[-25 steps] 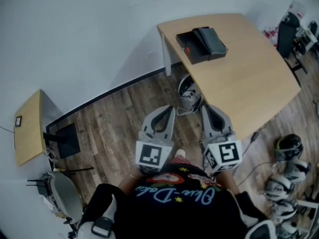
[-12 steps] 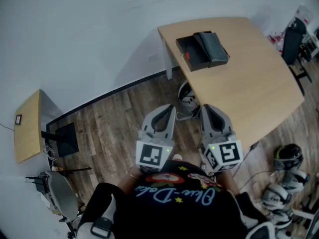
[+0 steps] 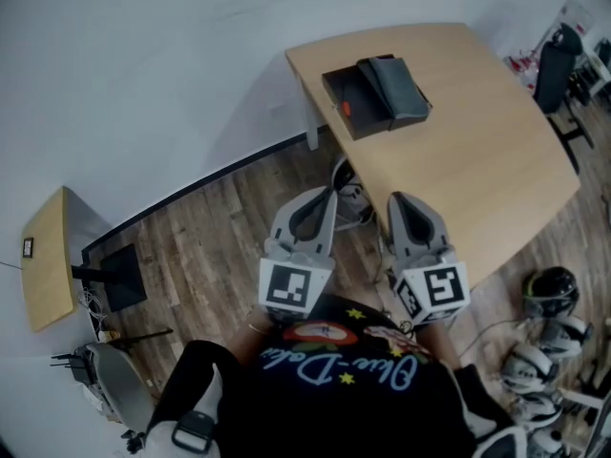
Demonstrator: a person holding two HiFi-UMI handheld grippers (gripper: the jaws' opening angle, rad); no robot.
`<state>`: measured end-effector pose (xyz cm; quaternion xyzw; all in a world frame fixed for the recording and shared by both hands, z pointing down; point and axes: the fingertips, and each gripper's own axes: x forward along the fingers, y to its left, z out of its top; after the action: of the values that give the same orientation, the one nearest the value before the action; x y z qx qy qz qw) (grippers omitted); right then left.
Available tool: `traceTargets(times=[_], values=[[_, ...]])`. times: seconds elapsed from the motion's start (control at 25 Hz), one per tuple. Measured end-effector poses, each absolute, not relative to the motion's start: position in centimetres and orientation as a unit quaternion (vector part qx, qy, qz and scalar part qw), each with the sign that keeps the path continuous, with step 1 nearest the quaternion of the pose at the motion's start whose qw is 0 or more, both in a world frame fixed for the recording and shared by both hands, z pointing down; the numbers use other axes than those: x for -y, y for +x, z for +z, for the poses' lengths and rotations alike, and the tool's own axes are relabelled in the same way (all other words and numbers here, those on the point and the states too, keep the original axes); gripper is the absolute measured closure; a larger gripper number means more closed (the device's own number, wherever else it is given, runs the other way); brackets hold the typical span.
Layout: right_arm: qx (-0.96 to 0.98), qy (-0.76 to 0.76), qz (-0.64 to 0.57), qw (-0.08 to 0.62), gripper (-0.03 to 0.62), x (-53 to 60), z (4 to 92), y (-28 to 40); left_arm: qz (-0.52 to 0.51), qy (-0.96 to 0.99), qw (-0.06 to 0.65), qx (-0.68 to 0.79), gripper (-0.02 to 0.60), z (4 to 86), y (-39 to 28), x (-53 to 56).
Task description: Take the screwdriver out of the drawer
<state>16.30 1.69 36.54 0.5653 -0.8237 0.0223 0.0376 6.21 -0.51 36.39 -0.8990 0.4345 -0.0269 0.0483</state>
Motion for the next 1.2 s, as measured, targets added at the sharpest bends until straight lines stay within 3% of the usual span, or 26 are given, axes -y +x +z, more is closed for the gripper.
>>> traceTargets(times=[0.6,1.2], values=[[0.788,0.613,0.028,0.041,0.594,11.0,36.4,14.8,-0.018,-0.938,0.065,-0.341,0.581,36.1,7.4,14.6],[0.744,0.648,0.1,0.132,0.594,24.3,40.8,13.9,-0.018,-0.96,0.073,-0.269,0.581,36.6,6.3,27.1]])
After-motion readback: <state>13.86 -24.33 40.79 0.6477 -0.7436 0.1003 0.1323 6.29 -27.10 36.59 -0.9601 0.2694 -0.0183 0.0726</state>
